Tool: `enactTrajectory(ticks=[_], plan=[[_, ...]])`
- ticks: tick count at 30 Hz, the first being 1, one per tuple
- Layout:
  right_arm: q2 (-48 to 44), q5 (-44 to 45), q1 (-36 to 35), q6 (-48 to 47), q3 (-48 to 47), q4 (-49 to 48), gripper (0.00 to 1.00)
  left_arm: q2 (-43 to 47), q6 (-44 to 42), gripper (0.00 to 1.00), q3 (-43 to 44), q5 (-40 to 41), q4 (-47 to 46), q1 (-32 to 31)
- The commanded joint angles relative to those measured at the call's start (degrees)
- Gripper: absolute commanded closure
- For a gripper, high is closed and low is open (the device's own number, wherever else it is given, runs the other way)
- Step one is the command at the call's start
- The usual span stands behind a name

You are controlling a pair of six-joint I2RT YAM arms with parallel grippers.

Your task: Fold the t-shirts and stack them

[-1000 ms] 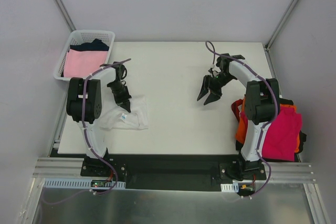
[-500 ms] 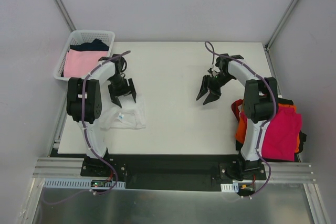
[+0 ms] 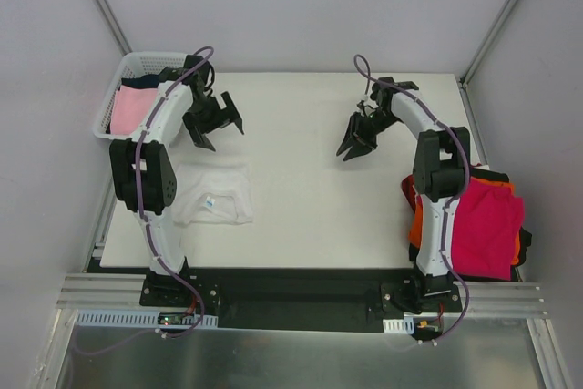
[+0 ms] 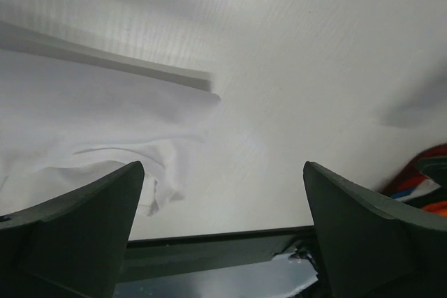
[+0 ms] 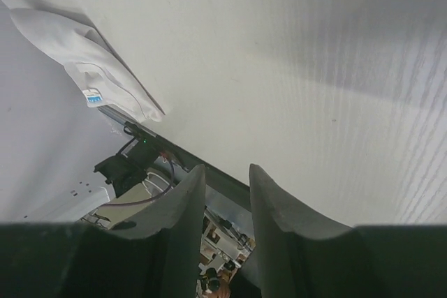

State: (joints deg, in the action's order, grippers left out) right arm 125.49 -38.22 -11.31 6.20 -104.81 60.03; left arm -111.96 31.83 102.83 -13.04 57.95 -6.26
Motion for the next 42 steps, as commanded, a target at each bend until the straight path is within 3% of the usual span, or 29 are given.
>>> enactTrajectory(ticks=[1,7,14,22,28,32,37,42], plan=[[2.29,-1.59,1.38,3.64,-6.96,1.67,0.65,-0.17,6.22,0.01,6.31,-7.6,1.28,0.46],[3.8,-3.36,2.43,4.18,-10.94,3.69,0.69,-4.05,6.57,0.07,11.96,-15.07,1.55,0.55],[-0.86,9.82,2.43,0.05,-7.87,9.84,0.77,-1.95,11.14,0.06,8.27,-16.58,1.55,0.55],[-7.18,17.54,2.35,-0.75,0.21,8.88,0.7,7.1,17.28,0.06,0.12,-14.31,1.55,0.55],[-11.84,22.12,2.35,-1.18,0.75,8.35,0.7,16.15,17.3,0.05,-4.21,-9.03,-0.47,0.55],[-14.39,20.47,2.35,-2.59,2.32,5.9,0.77,17.74,17.21,0.05,-4.39,-9.11,-1.52,0.64],[-18.96,16.17,2.78,-0.05,8.04,0.01,0.76,22.04,14.58,0.01,-4.47,-8.14,-6.35,0.9],[-23.09,15.89,3.75,1.62,8.93,-0.01,0.73,27.23,12.99,0.01,-9.29,-12.09,-12.33,3.8]])
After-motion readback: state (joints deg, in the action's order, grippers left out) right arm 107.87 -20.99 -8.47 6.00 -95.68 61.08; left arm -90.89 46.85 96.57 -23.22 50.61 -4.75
